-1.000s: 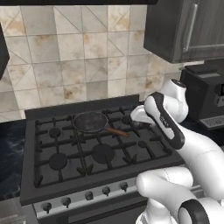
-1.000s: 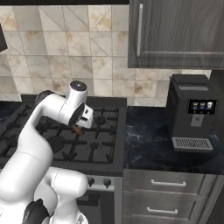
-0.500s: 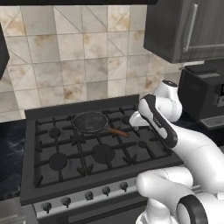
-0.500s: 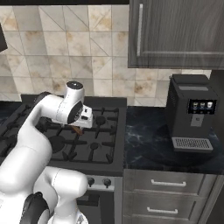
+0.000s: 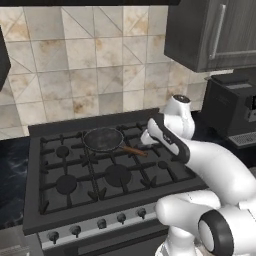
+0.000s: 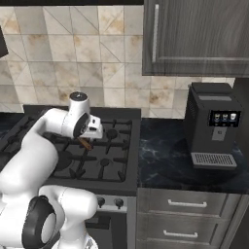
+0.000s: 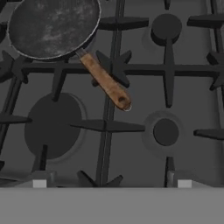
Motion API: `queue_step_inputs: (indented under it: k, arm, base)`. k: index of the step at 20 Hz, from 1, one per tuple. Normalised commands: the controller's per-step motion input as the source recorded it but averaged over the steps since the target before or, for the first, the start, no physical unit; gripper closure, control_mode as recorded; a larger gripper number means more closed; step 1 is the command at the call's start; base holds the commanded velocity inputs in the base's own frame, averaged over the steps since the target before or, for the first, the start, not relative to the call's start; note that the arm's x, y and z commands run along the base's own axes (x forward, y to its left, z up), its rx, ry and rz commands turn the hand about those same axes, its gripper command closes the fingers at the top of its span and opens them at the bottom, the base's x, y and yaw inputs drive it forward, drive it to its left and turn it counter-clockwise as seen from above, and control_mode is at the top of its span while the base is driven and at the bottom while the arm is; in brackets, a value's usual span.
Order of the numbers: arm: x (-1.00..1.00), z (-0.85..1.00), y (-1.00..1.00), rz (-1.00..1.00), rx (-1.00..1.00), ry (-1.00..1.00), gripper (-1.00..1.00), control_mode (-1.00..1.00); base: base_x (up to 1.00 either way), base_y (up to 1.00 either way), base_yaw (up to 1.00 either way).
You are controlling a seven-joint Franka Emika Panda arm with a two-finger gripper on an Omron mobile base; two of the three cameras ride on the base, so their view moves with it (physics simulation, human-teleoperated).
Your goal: Move the pot and pan from the stove into the sink.
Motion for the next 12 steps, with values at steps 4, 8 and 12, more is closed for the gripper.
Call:
queue_step_inputs:
  k: [4,8,12]
  arm:
    - [0.42,-0.26,0.17,0.02,-0.1,-0.12,-1.0,-1.0]
    - [0.33,-0.24,0.1,0.03,-0.09,-0.11,-1.0,-1.0]
    - [0.29,-0.35,0.21,0.01,-0.1,-0.05,-1.0,-1.0]
  base:
    - [0.0,0.0,0.0]
    - [0.0,0.0,0.0]
    - [0.0,0.0,0.0]
